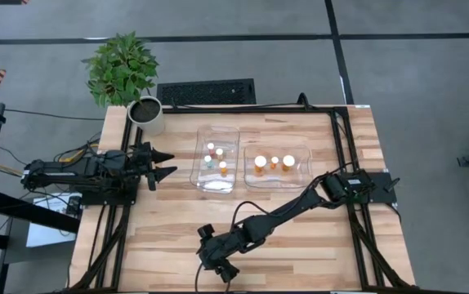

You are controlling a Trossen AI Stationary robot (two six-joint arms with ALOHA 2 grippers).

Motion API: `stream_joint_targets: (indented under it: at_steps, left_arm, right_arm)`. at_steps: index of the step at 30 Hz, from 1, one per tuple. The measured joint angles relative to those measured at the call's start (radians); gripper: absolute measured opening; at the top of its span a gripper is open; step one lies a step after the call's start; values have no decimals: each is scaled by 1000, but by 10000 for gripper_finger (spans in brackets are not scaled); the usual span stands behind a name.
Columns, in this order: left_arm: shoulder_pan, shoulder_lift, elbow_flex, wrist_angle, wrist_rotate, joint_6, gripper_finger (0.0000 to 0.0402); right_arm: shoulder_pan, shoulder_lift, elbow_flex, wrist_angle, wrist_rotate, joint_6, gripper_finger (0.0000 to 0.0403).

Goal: Pick and place medicine bottles into bin by pill shape (circle, oval)
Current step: Put the blue pill bottle into the right transparent bin

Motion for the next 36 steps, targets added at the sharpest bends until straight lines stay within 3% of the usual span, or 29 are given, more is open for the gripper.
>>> stream_joint_targets:
  at_steps: [29,36]
  left_arm:
    - [0,0,0,-7,-1,27,270]
    - [0,0,0,-7,-1,27,270]
  right_arm:
    - [-19,30,0,35,-90,29,269]
    - [-21,31,0,19,-90,34,236]
